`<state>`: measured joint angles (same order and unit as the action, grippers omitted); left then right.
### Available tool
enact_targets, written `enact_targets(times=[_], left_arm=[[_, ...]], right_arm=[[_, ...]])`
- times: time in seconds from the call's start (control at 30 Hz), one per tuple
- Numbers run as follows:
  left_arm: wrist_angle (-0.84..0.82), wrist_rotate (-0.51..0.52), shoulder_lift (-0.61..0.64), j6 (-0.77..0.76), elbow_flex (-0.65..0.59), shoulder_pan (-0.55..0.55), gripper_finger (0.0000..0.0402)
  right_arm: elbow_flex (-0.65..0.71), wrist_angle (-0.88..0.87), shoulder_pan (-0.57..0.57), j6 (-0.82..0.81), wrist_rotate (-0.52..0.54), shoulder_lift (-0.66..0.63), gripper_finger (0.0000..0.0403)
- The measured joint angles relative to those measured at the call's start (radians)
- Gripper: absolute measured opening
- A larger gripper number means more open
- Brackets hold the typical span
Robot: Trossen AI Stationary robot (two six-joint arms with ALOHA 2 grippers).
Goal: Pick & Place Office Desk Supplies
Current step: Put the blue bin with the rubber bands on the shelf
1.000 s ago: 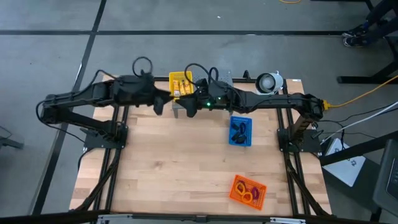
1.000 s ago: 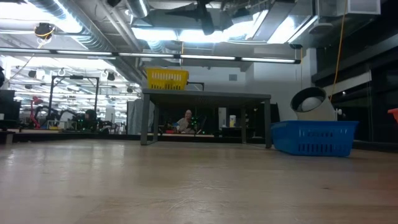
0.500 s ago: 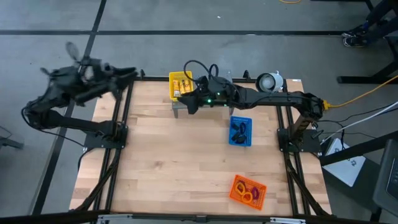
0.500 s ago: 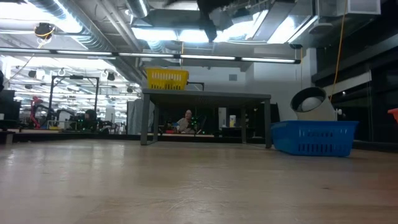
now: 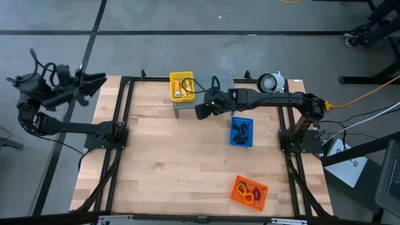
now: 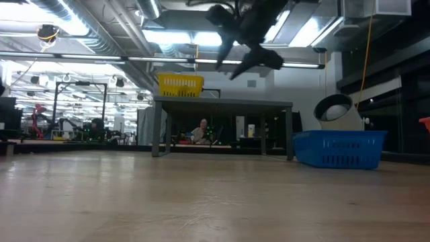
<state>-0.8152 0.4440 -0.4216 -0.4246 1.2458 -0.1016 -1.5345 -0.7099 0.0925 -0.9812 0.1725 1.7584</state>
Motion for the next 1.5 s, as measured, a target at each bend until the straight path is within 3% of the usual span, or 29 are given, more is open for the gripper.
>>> enact_targets(times=[0.1,0.23,0.47,0.7,0.83,1.07,1.3,1.5], left_arm=[[0.02,-0.007,0.074,-0.024,-0.09,-0.001,0.0155],[0.128,-0.021,0.197,-0.093,-0.3,-0.001,0.0155],[0.326,-0.003,0.416,-0.218,-0.657,-0.001,0.0155],[0.354,-0.079,0.39,-0.253,-0.773,-0.001,0.0155],[0.409,-0.129,0.391,-0.294,-0.844,-0.001,0.0155],[0.484,-0.141,0.399,-0.304,-0.914,-0.001,0.0155],[0.506,-0.171,0.399,-0.35,-0.965,-0.001,0.0155],[0.504,-0.167,0.399,-0.377,-0.981,-0.001,0.0155]], right_arm=[[0.0,-0.106,-0.018,-0.075,-0.002,0.0,0.0194],[0.0,-0.247,-0.065,-0.189,0.006,0.001,0.0194],[0.0,-0.305,-0.193,-0.38,0.144,-0.033,0.0194],[0.0,-0.651,-0.307,-0.685,0.209,-0.093,0.0194],[0.026,-0.752,-0.372,-0.834,0.213,-0.155,0.0194],[0.286,-0.683,-0.446,-1.063,0.2,-0.301,0.0194],[0.653,-0.335,-0.44,-1.156,0.175,-0.456,0.0194],[0.798,-0.123,-0.42,-1.15,0.146,-0.474,0.0194]])
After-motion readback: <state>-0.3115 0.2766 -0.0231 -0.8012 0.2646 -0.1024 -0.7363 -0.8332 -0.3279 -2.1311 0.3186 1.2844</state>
